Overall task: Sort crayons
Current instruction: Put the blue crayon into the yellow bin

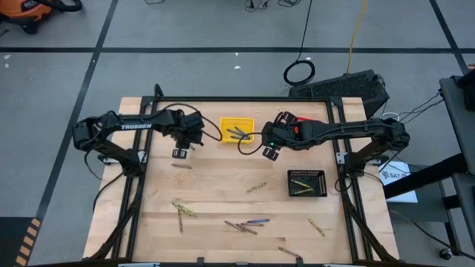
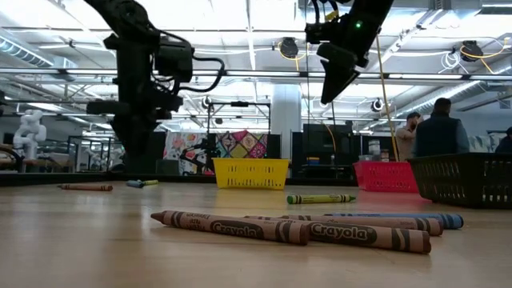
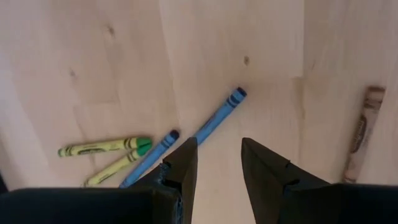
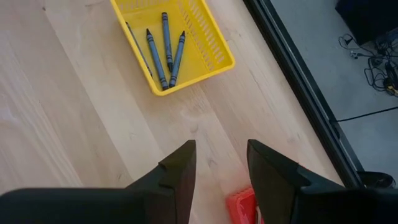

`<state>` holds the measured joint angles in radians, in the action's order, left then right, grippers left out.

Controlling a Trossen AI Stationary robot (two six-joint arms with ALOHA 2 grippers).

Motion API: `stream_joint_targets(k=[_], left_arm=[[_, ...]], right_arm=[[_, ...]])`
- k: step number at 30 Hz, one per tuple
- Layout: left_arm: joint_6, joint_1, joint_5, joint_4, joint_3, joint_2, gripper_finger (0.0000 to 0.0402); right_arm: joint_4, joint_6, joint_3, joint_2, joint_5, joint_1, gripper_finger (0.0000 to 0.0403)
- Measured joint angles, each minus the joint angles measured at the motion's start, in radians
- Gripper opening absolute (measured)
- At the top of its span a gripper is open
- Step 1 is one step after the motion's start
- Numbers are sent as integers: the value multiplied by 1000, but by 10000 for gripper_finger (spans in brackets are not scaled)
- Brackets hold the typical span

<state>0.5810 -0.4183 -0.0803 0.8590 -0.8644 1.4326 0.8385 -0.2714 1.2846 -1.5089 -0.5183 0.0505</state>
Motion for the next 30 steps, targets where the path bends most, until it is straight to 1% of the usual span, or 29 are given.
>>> stream_joint_targets(k=[7,11,22,30], left_arm=[[41,0,0,-104,63,0,116],[106,-1,0,-129,91,1,116],[116,-1,1,-223,134,8,116],[116,-7,9,-222,139,8,116]], right_arm=[[0,0,0,0,0,0,128],[0,-4,0,0,0,0,128],[0,-4,0,0,0,0,128],[0,-4,0,0,0,0,128]])
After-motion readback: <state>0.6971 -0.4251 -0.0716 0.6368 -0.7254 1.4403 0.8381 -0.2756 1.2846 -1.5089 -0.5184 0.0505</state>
